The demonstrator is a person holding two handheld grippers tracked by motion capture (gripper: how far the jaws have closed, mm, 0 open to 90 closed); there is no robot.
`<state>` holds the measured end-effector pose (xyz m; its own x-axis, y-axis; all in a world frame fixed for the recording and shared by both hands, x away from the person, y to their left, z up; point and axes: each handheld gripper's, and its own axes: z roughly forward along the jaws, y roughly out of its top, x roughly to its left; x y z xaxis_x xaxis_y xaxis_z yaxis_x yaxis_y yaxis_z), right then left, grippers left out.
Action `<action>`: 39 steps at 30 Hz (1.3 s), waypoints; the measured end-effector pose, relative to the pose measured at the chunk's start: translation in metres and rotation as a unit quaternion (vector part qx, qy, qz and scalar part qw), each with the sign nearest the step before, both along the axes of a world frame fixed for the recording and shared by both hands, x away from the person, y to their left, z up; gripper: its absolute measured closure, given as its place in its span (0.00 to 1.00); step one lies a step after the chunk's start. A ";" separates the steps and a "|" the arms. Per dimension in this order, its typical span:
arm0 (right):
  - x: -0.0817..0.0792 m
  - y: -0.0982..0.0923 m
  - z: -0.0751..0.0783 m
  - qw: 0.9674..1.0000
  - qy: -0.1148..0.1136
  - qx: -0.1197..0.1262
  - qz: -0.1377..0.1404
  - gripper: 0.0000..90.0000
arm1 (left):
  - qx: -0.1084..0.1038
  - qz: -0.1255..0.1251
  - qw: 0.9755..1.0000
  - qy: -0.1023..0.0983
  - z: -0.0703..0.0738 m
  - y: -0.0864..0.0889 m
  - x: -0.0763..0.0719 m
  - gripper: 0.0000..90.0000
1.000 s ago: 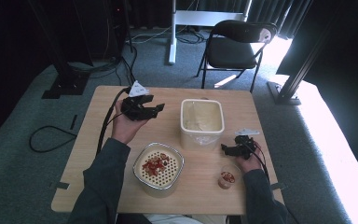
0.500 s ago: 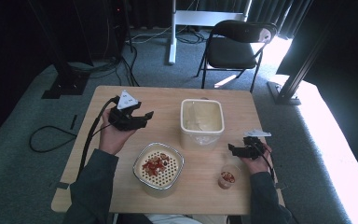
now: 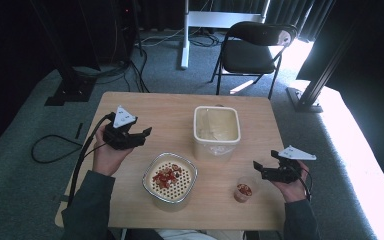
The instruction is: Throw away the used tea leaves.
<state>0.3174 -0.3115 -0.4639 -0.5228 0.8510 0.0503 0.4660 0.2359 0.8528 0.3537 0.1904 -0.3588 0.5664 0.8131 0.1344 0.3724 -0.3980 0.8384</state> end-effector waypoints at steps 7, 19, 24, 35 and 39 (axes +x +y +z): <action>-0.028 0.011 0.005 0.999 -0.019 0.005 0.043 0.12 | -0.002 0.006 1.000 0.005 -0.006 0.005 -0.003 0.43; -0.058 0.031 -0.022 0.995 0.003 0.024 0.097 0.11 | -0.004 0.011 1.000 0.006 -0.013 0.011 -0.009 0.43; -0.062 0.034 -0.028 0.994 0.002 0.035 0.105 0.11 | -0.007 0.022 1.000 0.007 -0.015 0.018 -0.009 0.43; -0.074 0.042 -0.025 0.991 -0.022 0.035 0.129 0.11 | -0.036 0.034 0.999 0.010 -0.027 0.034 -0.019 0.44; -0.072 0.045 -0.033 0.990 -0.012 0.028 0.138 0.11 | -0.043 0.037 0.998 0.017 -0.035 0.041 -0.026 0.44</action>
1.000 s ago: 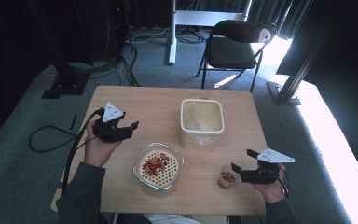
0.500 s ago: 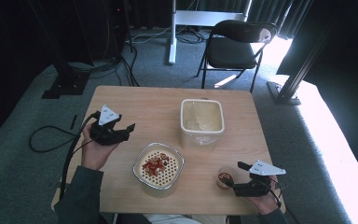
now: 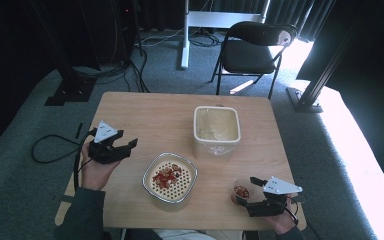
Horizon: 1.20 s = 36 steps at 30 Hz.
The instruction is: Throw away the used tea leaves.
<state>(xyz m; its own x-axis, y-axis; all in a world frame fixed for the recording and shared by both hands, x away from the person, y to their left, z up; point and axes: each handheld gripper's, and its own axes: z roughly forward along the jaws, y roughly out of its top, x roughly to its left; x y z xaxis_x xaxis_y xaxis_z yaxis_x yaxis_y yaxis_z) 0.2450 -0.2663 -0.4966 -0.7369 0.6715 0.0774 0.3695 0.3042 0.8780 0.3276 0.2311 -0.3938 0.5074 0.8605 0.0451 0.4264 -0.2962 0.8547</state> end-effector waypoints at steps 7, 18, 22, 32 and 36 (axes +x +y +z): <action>0.005 0.005 -0.012 1.000 0.010 -0.012 0.000 0.11 | -0.003 -0.005 1.000 0.006 -0.015 -0.001 -0.017 0.44; 0.009 0.002 -0.019 1.000 0.014 -0.013 -0.002 0.26 | -0.009 -0.028 0.998 0.059 -0.064 -0.003 -0.050 0.44; 0.010 0.002 -0.020 1.000 0.006 -0.015 0.001 0.32 | -0.010 -0.047 0.996 0.070 -0.076 -0.005 -0.061 0.43; 0.015 -0.001 -0.021 1.000 -0.006 -0.014 -0.006 0.35 | -0.006 -0.092 0.992 0.085 -0.096 -0.011 -0.079 0.41; 0.017 -0.002 -0.021 1.000 -0.013 -0.017 -0.013 0.36 | -0.009 -0.116 0.990 0.085 -0.099 -0.013 -0.083 0.41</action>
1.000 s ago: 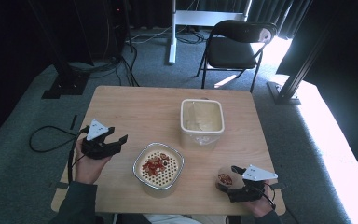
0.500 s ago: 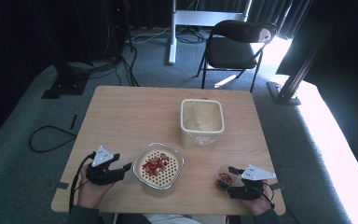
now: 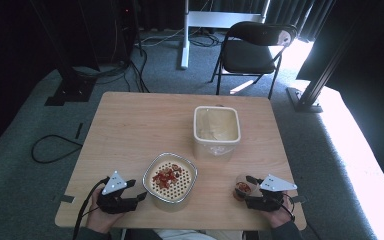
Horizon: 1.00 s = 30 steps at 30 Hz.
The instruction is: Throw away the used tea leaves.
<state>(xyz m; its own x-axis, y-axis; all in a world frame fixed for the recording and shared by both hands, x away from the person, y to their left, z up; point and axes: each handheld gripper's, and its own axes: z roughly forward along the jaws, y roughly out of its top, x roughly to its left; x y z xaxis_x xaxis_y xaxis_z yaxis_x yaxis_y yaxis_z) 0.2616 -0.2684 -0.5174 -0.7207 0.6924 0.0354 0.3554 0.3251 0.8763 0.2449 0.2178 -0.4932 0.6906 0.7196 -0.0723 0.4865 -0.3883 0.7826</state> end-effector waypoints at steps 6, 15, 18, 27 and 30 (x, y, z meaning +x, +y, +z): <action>0.003 -0.001 0.000 1.000 -0.001 0.002 -0.004 0.36 | 0.003 -0.032 0.999 -0.004 -0.002 -0.008 0.002 0.40; 0.005 -0.003 0.000 1.000 -0.007 -0.003 -0.012 0.38 | -0.001 -0.091 0.996 -0.008 -0.002 -0.027 0.016 0.47; 0.005 -0.003 0.000 1.000 -0.008 -0.006 -0.017 0.38 | 0.002 -0.110 0.994 -0.009 -0.001 -0.035 0.021 0.47; 0.007 -0.009 0.004 0.999 -0.016 0.001 -0.038 0.39 | 0.014 -0.127 0.992 -0.015 0.000 -0.052 0.035 0.47; 0.008 -0.010 0.007 0.999 -0.019 0.002 -0.046 0.39 | 0.018 -0.134 0.991 -0.018 0.001 -0.061 0.038 0.46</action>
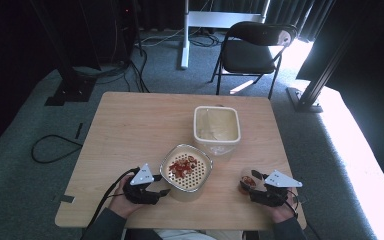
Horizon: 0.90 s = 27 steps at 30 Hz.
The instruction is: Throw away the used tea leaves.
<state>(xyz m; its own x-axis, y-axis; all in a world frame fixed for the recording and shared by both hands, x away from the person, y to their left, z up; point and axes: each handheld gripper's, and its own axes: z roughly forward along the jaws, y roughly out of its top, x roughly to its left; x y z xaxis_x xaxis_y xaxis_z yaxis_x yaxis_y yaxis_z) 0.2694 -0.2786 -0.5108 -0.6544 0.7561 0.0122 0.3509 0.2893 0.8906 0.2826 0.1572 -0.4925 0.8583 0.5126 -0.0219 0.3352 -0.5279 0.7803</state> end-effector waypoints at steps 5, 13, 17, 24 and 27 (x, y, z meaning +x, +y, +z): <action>0.004 -0.003 0.006 1.000 -0.008 0.003 -0.011 0.39 | 0.003 -0.009 1.000 -0.003 0.000 -0.015 0.006 0.46; 0.011 -0.007 0.019 0.999 -0.017 0.008 -0.028 0.39 | -0.005 -0.016 1.000 -0.002 -0.002 -0.029 0.011 0.47; 0.015 -0.007 0.029 0.999 -0.025 0.005 -0.031 0.39 | -0.006 -0.018 1.000 -0.001 -0.002 -0.033 0.012 0.47; 0.023 -0.002 0.053 0.999 -0.043 -0.002 -0.028 0.39 | -0.011 -0.025 1.000 -0.001 -0.003 -0.043 0.015 0.47; 0.028 0.001 0.065 0.998 -0.052 -0.003 -0.026 0.39 | -0.015 -0.025 1.000 -0.001 -0.002 -0.044 0.016 0.47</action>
